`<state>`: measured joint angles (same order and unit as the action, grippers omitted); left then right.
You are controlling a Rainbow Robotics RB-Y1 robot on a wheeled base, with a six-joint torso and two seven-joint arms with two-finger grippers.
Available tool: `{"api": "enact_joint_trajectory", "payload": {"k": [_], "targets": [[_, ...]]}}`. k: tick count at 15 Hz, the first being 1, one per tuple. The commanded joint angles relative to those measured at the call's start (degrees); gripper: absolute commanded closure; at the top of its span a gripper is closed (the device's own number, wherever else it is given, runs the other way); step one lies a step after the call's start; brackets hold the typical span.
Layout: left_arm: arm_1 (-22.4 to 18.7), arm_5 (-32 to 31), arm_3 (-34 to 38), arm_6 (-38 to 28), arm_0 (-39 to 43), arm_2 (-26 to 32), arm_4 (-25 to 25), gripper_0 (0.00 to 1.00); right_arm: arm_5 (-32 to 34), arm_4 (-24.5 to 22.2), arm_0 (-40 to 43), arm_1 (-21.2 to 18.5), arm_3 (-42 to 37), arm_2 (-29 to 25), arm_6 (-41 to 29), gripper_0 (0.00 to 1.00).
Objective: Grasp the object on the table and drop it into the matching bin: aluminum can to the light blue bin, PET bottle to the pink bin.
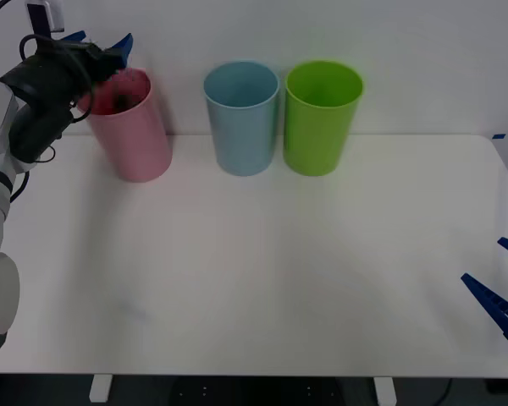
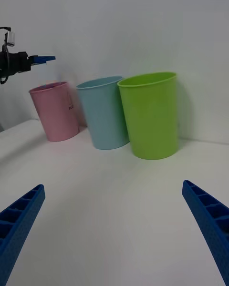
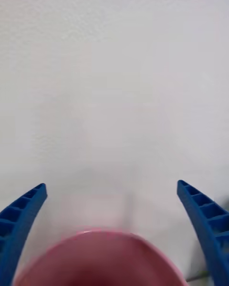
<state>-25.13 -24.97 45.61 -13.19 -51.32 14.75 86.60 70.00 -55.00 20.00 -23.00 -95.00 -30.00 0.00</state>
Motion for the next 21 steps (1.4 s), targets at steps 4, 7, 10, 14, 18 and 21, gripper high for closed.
{"api": "enact_joint_trajectory", "payload": {"k": [4, 7, 10, 14, 18, 21], "targets": [[-1.2, -3.4, 2.6, 1.1, 3.5, -0.2, -7.9, 0.00, 0.0, 0.0, 0.0, 0.0, 0.0, 0.0, 0.0, 0.00], [-1.2, -3.9, 9.1, 1.4, 9.5, -1.0, -13.4, 0.00, 0.0, 0.0, 0.0, 0.0, 0.0, 0.0, 0.0, 0.00], [-1.7, -4.5, 15.1, 1.4, 15.1, -1.0, -17.4, 0.00, 0.0, 0.0, 0.0, 0.0, 0.0, 0.0, 0.0, 0.00], [-3.3, -6.1, 21.8, 1.7, 22.9, -1.0, -23.1, 0.00, 0.0, 0.0, 0.0, 0.0, 0.0, 0.0, 0.0, 0.00], [-5.5, -7.6, 30.5, 1.8, 32.9, -1.0, -29.6, 0.00, 0.0, 0.0, 0.0, 0.0, 0.0, 0.0, 0.0, 0.00], [-6.5, -8.6, 36.7, 2.7, 40.3, 0.4, -32.8, 0.00, 0.0, 0.0, 0.0, 0.0, 0.0, 0.0, 0.0, 0.00]]}}
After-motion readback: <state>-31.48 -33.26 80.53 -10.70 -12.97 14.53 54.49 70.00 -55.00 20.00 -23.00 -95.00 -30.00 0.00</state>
